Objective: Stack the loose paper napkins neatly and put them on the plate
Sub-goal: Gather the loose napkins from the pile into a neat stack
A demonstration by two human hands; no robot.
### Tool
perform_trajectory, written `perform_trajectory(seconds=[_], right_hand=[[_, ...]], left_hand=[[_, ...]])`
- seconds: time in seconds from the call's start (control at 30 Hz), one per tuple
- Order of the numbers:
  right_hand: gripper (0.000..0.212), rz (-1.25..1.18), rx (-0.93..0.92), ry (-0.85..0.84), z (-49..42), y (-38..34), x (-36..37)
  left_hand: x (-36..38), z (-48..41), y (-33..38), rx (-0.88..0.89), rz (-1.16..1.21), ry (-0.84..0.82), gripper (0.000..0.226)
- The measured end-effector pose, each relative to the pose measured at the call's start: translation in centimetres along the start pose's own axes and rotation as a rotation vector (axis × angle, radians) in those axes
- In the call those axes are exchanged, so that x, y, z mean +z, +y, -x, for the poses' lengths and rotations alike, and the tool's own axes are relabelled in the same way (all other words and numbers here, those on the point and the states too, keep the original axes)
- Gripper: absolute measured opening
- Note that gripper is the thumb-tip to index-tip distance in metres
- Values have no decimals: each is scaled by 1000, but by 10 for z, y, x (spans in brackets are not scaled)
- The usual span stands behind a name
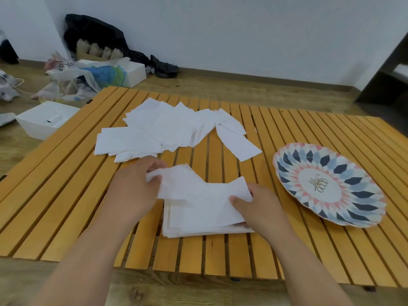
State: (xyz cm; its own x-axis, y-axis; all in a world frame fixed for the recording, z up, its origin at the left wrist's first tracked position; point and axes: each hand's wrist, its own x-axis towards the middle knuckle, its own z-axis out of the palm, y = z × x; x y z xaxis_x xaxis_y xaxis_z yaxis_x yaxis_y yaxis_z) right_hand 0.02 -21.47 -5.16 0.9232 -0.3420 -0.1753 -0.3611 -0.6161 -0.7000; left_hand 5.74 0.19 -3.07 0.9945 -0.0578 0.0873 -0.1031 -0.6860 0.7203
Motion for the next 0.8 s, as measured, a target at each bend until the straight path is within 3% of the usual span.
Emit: perform_trajectory(seconds=[0.17,0.27,0.33,0.4,0.47,0.53,0.63,0.77,0.8], right_hand=[[44,320,-77,198,6,-3,2],[44,165,-214,366,8,-8,0],[38,-126,-197,301,9,-16,-4],[34,-433,-98,88,13,-24,-7],[45,-707,-14,-185,17,-28,-12],[48,-884,6,-357,20,-27,-17],[40,-882,-43,-368,21,-28,-20],[26,-866,-122,-218,19,-29,-22],[23,-861,-139,-178,19,-30,-23]], left_hand=[[-8,4,13,26,208,73,23],[-11,10,27,45,456,63,22],[-13,14,33,83,589,-26,21],[-15,19,39,141,689,-125,21],[-15,21,42,159,762,-176,20],[-13,22,42,159,764,-193,20],[-9,20,39,132,716,-199,23],[-5,19,35,81,596,-231,8],[-3,19,34,63,547,-243,15]])
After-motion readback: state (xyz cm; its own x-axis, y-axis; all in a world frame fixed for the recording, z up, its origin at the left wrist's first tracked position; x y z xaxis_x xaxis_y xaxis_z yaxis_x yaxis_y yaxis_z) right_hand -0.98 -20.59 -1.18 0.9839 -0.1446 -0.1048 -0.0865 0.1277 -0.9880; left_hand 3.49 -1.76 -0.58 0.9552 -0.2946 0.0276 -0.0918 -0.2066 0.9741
